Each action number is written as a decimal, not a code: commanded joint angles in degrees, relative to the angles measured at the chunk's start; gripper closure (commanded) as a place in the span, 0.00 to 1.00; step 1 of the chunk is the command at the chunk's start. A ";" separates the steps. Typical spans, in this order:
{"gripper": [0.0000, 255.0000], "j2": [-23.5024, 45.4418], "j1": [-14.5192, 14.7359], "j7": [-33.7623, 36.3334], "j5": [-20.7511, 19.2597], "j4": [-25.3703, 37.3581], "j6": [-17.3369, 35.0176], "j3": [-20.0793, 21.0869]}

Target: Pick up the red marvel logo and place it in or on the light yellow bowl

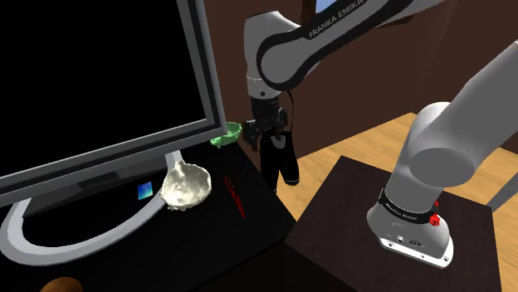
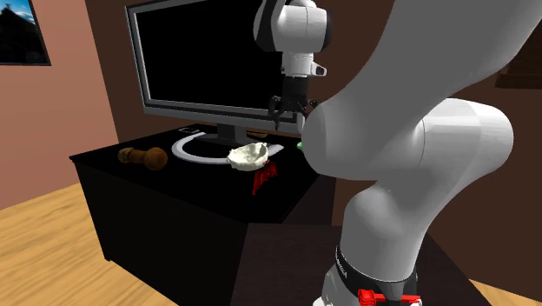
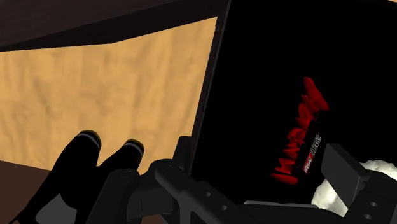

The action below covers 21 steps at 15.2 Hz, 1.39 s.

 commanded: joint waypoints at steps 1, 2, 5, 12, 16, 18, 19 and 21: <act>0.00 4.58 -0.02 2.82 -0.04 1.27 3.57 1.65; 0.00 6.78 -0.03 4.22 -0.22 1.78 5.30 2.40; 0.00 13.67 -0.10 8.71 -1.50 3.85 10.22 4.44; 0.00 30.70 1.15 20.94 -8.59 11.61 19.17 6.26; 0.00 34.63 2.05 23.27 -10.53 12.97 21.58 5.68; 0.00 36.00 2.32 23.77 -11.24 12.87 23.00 5.41; 0.00 36.70 2.46 24.03 -11.60 12.83 23.71 5.26; 0.00 38.54 2.86 24.71 -12.57 12.81 25.49 4.82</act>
